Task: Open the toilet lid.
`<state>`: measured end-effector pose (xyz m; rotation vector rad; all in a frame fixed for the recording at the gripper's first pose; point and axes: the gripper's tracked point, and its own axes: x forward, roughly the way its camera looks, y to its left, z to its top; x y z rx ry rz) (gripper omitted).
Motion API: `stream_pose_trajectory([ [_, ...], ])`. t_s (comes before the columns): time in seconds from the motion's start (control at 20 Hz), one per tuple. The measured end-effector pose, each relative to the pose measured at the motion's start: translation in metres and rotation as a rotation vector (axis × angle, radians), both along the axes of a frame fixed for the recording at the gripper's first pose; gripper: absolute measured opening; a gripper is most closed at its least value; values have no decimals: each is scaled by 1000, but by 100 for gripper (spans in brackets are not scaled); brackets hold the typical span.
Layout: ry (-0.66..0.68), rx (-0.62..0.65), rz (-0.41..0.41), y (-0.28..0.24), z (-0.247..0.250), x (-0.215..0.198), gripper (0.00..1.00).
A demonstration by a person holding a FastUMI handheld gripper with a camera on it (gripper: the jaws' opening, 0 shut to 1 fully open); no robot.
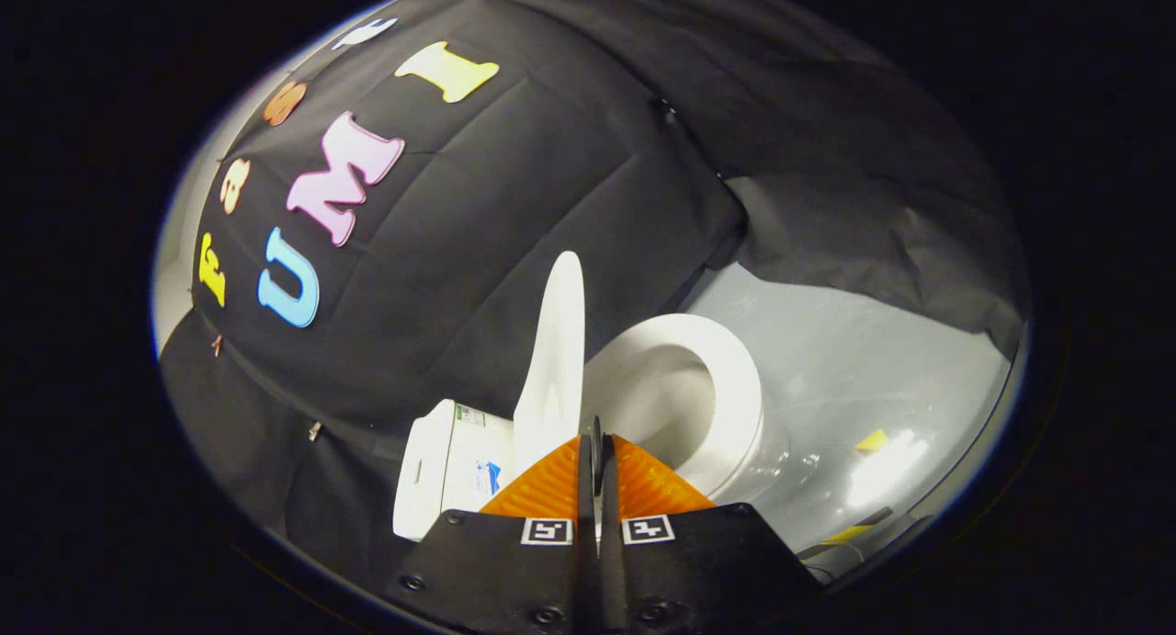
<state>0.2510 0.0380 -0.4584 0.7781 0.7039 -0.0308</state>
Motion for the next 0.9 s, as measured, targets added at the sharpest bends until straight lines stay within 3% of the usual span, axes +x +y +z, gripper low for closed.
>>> stream_pose_trajectory([
  [0.2, -58, -95, 39, 41, 48, 6, 5],
  [0.5, -125, -343, 91, 95, 91, 10, 6],
  [0.9, -193, -467, 129, 163, 128, 12, 7],
])
